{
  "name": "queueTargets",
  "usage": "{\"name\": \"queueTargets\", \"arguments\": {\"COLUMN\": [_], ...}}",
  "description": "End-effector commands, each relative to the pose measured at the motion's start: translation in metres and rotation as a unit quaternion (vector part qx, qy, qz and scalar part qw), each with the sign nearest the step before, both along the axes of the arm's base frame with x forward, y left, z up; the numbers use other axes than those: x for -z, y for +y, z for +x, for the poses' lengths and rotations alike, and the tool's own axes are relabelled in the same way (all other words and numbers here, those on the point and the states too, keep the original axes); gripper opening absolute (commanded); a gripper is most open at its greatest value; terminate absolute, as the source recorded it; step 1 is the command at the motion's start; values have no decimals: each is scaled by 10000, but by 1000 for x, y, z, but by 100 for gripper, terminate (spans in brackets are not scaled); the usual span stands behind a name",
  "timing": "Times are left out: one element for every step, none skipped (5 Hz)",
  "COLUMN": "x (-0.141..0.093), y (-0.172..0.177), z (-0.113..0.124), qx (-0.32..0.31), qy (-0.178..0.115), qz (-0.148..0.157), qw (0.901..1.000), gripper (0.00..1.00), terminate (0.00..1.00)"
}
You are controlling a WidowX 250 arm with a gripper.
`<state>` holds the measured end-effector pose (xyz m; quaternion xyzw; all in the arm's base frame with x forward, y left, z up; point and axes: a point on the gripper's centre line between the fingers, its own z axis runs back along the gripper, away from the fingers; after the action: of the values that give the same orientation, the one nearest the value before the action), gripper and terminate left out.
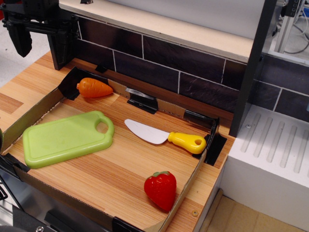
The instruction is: Put knife on cutting board
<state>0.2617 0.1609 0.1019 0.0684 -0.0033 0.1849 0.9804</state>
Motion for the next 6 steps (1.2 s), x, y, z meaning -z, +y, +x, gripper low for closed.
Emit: {"name": "queueTargets", "arguments": {"x": [0, -6, -8, -7, 12, 22], "y": [0, -26, -47, -67, -101, -126], "z": [0, -4, -8, -8, -8, -2], "qx": [0, -1158, -2275, -3129, -3452, -3569], "qy": [0, -98, -18, -228, -392, -754], "qz": [0, -95, -392, -638, -723, -819], "qw": [10000, 9932, 9730, 9474, 9349, 9275], "gripper": [100, 100, 100, 100, 100, 100], "terminate": [0, 0, 0, 0, 0, 0]}}
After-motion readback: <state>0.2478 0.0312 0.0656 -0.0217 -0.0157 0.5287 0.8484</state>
